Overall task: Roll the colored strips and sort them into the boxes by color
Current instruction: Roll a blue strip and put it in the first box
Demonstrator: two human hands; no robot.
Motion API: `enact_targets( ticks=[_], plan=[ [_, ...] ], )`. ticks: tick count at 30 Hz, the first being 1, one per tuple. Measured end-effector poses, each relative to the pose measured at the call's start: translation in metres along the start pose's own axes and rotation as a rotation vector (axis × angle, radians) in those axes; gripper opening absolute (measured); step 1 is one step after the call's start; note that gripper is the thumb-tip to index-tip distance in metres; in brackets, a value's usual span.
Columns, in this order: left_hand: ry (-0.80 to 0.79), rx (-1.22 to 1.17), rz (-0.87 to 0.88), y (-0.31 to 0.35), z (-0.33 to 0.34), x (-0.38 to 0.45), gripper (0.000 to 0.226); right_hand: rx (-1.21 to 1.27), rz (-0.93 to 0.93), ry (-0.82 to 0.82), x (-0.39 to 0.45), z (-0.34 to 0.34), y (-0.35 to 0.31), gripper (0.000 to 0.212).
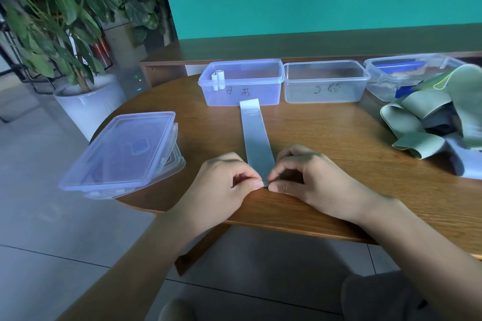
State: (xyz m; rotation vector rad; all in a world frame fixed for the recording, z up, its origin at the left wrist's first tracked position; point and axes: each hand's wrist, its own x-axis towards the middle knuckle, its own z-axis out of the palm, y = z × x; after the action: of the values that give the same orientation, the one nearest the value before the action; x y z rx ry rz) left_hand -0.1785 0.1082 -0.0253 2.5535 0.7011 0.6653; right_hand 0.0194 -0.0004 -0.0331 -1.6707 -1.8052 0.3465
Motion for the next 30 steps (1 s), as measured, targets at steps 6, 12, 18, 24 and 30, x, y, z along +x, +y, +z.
enact_targets(
  ticks=[6, 12, 18, 24, 30],
  plan=[
    [0.025, 0.026, 0.012, -0.001, 0.003, 0.004, 0.007, -0.049, -0.068, 0.042, 0.003, 0.003, 0.004, 0.008],
    [-0.014, 0.016, 0.089, -0.004, 0.005, 0.006, 0.013, -0.059, -0.064, 0.077, 0.002, 0.005, 0.003, 0.008],
    [-0.043, -0.006, 0.059, -0.006, 0.004, 0.002, 0.009, -0.042, -0.006, 0.094, 0.006, 0.008, 0.005, 0.006],
    [-0.016, 0.023, 0.073, -0.005, 0.006, 0.006, 0.01, -0.082, -0.078, 0.044, 0.008, 0.009, 0.008, 0.008],
    [-0.004, 0.065, 0.049, -0.005, 0.006, 0.008, 0.014, -0.087, -0.18, -0.05, 0.013, -0.004, 0.012, 0.009]
  ],
)
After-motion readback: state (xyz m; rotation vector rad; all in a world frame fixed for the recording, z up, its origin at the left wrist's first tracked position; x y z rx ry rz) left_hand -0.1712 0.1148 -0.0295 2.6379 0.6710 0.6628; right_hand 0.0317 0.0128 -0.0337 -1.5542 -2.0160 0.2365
